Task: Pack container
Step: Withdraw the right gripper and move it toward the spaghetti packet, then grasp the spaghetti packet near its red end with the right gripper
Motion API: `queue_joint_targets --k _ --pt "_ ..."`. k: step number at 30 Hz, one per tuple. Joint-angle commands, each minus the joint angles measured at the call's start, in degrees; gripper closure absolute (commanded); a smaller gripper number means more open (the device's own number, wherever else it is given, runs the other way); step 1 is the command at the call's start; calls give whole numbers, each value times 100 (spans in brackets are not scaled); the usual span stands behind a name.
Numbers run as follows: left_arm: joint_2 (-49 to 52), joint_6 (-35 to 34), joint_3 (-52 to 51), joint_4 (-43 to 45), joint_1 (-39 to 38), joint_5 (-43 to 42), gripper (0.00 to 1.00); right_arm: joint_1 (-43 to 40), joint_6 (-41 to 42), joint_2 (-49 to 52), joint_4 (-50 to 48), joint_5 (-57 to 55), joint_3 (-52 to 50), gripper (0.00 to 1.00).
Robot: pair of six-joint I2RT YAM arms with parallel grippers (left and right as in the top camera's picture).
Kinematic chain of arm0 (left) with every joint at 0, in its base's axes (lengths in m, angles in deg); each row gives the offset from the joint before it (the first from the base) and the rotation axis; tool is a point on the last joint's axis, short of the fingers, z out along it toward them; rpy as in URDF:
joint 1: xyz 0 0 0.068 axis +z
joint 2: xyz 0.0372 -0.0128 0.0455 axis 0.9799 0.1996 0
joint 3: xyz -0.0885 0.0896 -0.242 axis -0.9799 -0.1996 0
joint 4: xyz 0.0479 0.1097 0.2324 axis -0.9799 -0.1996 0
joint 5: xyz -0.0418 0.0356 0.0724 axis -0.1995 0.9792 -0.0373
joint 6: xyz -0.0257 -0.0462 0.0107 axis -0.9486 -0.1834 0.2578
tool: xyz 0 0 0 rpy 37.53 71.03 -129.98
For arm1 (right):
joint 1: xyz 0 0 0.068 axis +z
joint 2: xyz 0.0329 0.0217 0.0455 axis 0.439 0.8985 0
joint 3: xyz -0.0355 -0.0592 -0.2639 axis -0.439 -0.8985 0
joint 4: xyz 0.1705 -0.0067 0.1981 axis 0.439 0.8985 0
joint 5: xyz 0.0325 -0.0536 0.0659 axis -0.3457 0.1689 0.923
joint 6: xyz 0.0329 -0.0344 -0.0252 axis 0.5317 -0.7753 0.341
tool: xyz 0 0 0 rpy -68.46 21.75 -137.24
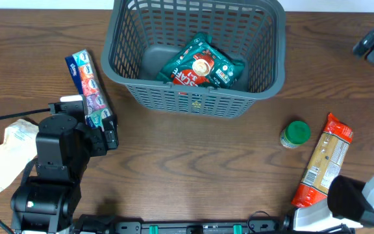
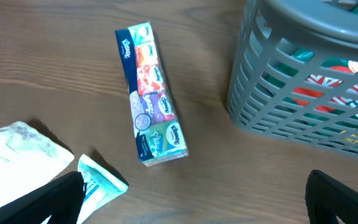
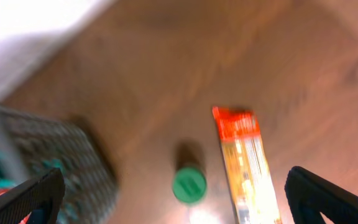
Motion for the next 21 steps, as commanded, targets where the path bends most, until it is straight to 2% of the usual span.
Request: queue_joint_targets --k 1,8,14,21 --pt "4 -31 118 20 -17 63 1 -269 188 -533 68 267 -1084 1" --pt "7 -31 118 59 -17 61 1 -354 212 -1825 -120 256 -3628 1" --pt "7 -31 118 61 -17 63 1 -358 304 -2621 -1104 195 -5608 1" --pt "7 -28 118 61 -17 63 1 -651 332 -2686 -2468 -275 -7403 1"
